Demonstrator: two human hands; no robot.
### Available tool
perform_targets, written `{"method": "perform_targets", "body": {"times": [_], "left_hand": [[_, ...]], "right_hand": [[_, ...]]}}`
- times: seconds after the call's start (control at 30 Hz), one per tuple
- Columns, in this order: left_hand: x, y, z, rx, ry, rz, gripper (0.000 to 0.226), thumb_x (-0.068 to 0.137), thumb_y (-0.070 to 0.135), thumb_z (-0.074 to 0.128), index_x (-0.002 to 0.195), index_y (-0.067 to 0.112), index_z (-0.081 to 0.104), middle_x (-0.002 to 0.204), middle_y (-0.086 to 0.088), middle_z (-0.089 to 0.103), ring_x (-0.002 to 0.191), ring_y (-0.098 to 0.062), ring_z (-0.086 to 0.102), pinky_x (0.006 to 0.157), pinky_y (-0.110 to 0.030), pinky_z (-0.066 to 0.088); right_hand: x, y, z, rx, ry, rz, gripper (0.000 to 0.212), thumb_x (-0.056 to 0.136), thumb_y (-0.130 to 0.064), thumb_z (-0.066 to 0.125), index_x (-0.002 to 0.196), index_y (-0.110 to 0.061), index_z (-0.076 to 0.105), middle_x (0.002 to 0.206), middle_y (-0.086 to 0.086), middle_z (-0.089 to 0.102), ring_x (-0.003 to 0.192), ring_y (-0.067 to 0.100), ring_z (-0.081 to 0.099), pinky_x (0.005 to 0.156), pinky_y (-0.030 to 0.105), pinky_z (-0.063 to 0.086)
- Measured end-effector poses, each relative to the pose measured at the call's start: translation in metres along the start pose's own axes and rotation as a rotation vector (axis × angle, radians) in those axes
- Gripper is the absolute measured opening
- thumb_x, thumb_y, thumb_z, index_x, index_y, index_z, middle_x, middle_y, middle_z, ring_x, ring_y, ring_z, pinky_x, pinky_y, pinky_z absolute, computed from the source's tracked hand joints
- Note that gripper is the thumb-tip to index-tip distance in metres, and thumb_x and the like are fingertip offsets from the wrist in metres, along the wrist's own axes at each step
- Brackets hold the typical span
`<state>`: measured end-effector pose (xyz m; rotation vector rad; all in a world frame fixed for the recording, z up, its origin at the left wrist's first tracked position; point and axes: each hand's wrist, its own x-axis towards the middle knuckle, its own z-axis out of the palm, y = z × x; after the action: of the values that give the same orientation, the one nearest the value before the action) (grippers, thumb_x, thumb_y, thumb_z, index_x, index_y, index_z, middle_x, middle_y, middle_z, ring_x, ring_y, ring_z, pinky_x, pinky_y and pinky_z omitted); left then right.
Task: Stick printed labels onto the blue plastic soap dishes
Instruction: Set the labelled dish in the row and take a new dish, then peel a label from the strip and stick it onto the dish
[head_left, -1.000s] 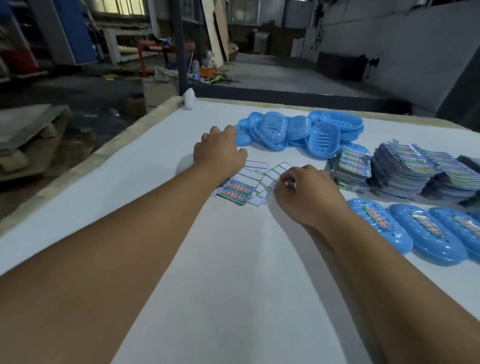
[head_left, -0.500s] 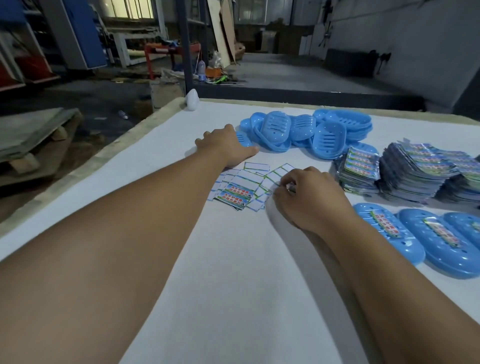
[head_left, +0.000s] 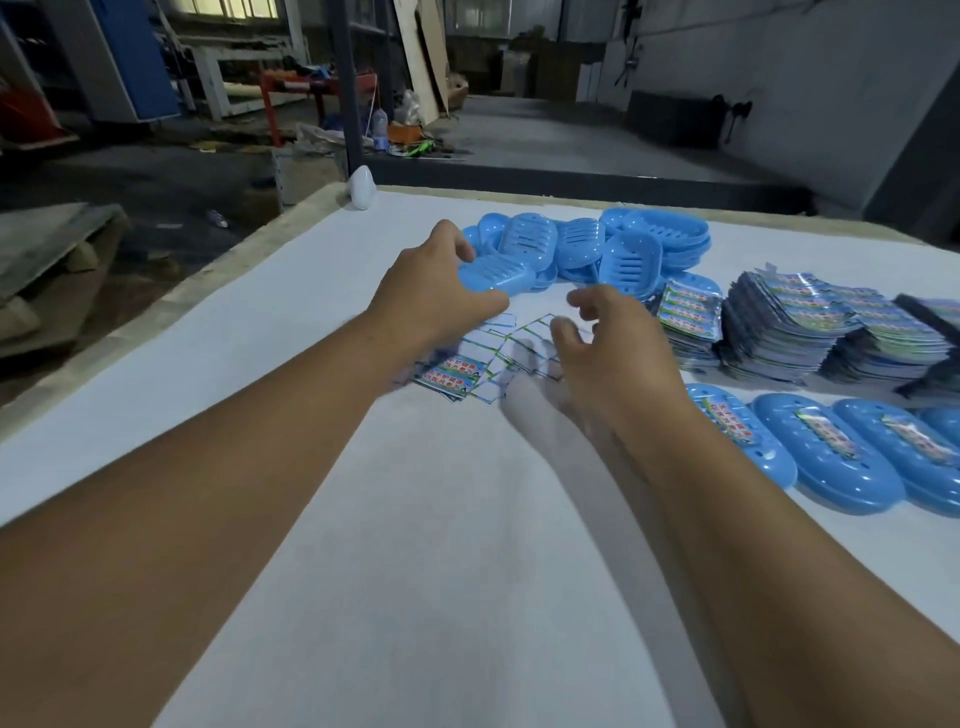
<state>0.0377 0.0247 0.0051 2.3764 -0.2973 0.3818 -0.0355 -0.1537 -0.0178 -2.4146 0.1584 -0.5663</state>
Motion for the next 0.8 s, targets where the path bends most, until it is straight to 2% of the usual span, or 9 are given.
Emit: {"method": "perform_targets", "body": {"times": [0.1,0.2,0.27,0.33,0.4,0.53,0.67,0.73,0.8], "left_hand": [[-0.027,0.013,-0.002,-0.113,-0.188,0.086,0.051,0.061,0.047,0.073,0.105,0.04,0.048,0.101,0.021,0.059,0.081,0.012,0.057,0.062,-0.013,0.039],[-0.043,0.021,-0.001,-0.171,-0.405,0.123,0.063,0.057,0.045,0.076,0.111,0.05,0.046,0.111,0.024,0.059,0.089,0.007,0.063,0.063,-0.014,0.051],[-0.046,0.02,-0.001,-0.157,-0.492,0.125,0.067,0.056,0.043,0.077,0.114,0.055,0.046,0.114,0.028,0.058,0.096,0.005,0.064,0.067,-0.016,0.055],[-0.048,0.015,0.001,-0.195,-0.546,0.111,0.069,0.057,0.038,0.079,0.116,0.056,0.049,0.116,0.028,0.06,0.101,0.006,0.064,0.071,-0.016,0.056],[-0.049,0.011,0.002,-0.243,-0.584,0.098,0.069,0.058,0.032,0.08,0.117,0.055,0.051,0.117,0.028,0.062,0.107,0.007,0.062,0.073,-0.016,0.056],[-0.05,0.01,-0.003,-0.095,-0.59,0.16,0.071,0.058,0.039,0.072,0.121,0.058,0.046,0.119,0.036,0.059,0.11,0.011,0.059,0.087,-0.021,0.055],[-0.051,0.011,-0.005,-0.078,-0.586,0.166,0.067,0.062,0.038,0.064,0.124,0.056,0.047,0.128,0.031,0.057,0.116,0.007,0.057,0.09,-0.023,0.053],[-0.049,0.01,-0.007,-0.064,-0.494,0.138,0.061,0.068,0.036,0.063,0.126,0.052,0.049,0.129,0.025,0.056,0.114,-0.002,0.058,0.089,-0.026,0.052],[-0.045,0.006,-0.012,0.021,-0.331,0.112,0.049,0.077,0.034,0.065,0.124,0.044,0.054,0.124,0.017,0.058,0.106,-0.008,0.058,0.086,-0.029,0.047]], "right_hand": [[0.004,-0.001,-0.007,0.21,0.169,0.033,0.034,0.1,-0.038,0.054,0.129,-0.021,0.061,0.121,-0.005,0.064,0.108,0.012,0.06,0.087,0.027,0.042],[0.006,-0.001,-0.017,0.295,0.264,0.017,0.029,0.102,-0.038,0.053,0.123,-0.021,0.063,0.112,-0.01,0.064,0.095,0.002,0.059,0.075,0.015,0.039],[0.006,0.003,-0.02,0.311,0.279,0.03,0.024,0.102,-0.039,0.051,0.117,-0.024,0.062,0.102,-0.016,0.062,0.085,-0.009,0.056,0.067,0.002,0.036],[0.005,0.005,-0.02,0.303,0.266,0.042,0.018,0.103,-0.039,0.051,0.111,-0.027,0.06,0.092,-0.022,0.057,0.079,-0.019,0.051,0.066,-0.004,0.033],[0.004,0.005,-0.019,0.292,0.254,0.041,0.015,0.104,-0.039,0.051,0.106,-0.027,0.059,0.088,-0.023,0.056,0.079,-0.013,0.053,0.066,-0.002,0.034],[0.003,0.005,-0.013,0.22,0.158,0.022,0.021,0.103,-0.04,0.051,0.094,-0.024,0.062,0.083,-0.017,0.061,0.085,0.007,0.057,0.069,0.023,0.035],[0.002,0.008,-0.008,0.158,0.016,0.018,0.019,0.098,-0.035,0.057,0.094,-0.021,0.069,0.084,-0.014,0.065,0.085,0.012,0.061,0.067,0.026,0.04],[0.001,0.009,-0.007,0.12,-0.04,0.009,0.016,0.095,-0.032,0.061,0.101,-0.02,0.071,0.095,-0.009,0.068,0.091,0.015,0.063,0.073,0.027,0.045],[0.0,0.009,-0.007,0.072,-0.088,-0.011,0.022,0.092,-0.033,0.067,0.111,-0.021,0.071,0.103,-0.006,0.066,0.094,0.016,0.061,0.078,0.028,0.044]]}}
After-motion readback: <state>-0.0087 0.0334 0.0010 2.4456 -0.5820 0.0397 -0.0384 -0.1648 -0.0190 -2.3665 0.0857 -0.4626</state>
